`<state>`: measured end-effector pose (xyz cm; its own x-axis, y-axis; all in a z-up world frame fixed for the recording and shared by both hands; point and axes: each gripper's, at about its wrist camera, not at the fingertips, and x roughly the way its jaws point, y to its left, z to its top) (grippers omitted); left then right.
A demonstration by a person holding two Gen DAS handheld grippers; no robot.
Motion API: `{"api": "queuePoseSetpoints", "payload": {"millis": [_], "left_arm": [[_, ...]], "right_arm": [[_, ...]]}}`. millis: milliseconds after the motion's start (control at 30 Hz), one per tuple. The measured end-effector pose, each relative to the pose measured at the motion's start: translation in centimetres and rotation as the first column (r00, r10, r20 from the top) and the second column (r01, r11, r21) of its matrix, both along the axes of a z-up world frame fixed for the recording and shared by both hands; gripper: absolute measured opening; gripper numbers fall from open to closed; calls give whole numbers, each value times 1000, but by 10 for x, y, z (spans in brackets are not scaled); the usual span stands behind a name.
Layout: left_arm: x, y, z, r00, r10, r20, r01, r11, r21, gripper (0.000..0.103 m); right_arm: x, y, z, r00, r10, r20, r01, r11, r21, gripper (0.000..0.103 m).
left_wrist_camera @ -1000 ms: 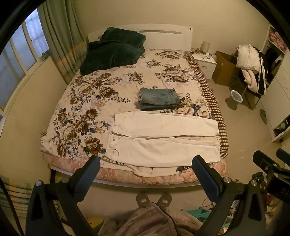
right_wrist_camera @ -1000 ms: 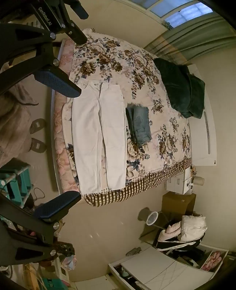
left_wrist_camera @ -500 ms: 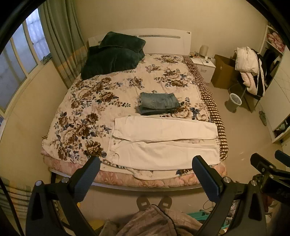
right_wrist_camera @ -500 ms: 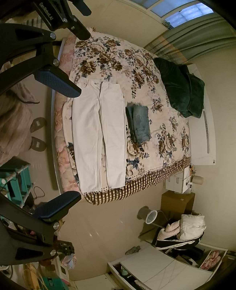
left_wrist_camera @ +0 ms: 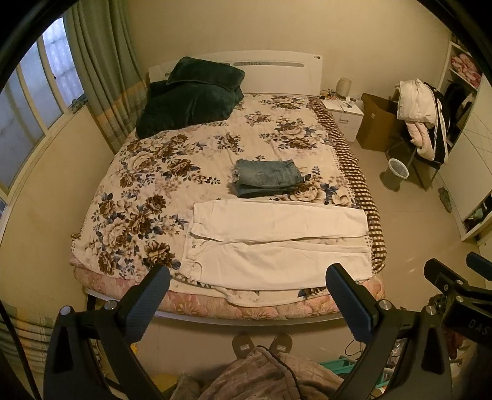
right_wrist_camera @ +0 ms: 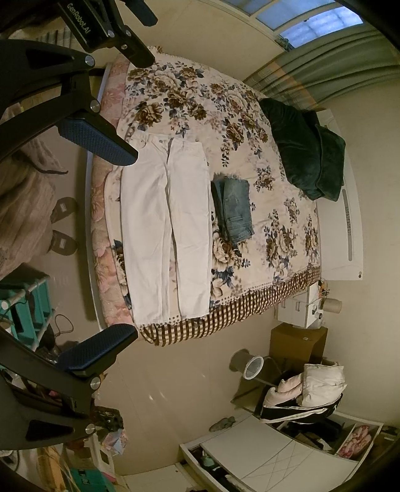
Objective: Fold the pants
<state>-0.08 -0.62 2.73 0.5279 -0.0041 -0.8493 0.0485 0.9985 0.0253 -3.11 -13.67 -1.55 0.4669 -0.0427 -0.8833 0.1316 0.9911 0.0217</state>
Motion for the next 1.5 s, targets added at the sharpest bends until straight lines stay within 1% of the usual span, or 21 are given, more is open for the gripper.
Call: {"api": "queuePoseSetpoints", "payload": {"millis": [133,267,1100,1167,1200,1233,1300,1500], "left_arm": [[0,0,0,1000,0,-1,0,1000,1,103],[-2,0,-2,1000,-1,1,1,1000,0,103],[1,-12,-4,1000,-12,-2,12,1000,5,103],[2,-12,-4,1000,-10,-2,10,1000,4,103],[2,-12,-4,1000,-10,-3,10,1000,4,103],[1,-12,-4,1000,-10,-3,10,1000,5,103],[1,-12,-4,1000,-9,-4,9,1000,3,103],[3,-13,-5,1000,-10,-5,10,1000,2,103]], "right_arm": [[0,2,-1,1000,0,1,0,1000,-2,103],[-1,-11,0,1000,-1,0,1,1000,-1,103],[-1,-13,-4,1000,-2,4,2,1000,-6,103],[-1,-17,1,1000,-1,5,1,1000,-6,103],[14,-24,7,1000,0,6,0,1000,-7,103],[17,-26,8,1000,0,7,0,1000,-5,103],[20,-30,9,1000,0,8,0,1000,-5,103],[21,-25,8,1000,0,7,0,1000,-6,103]]}}
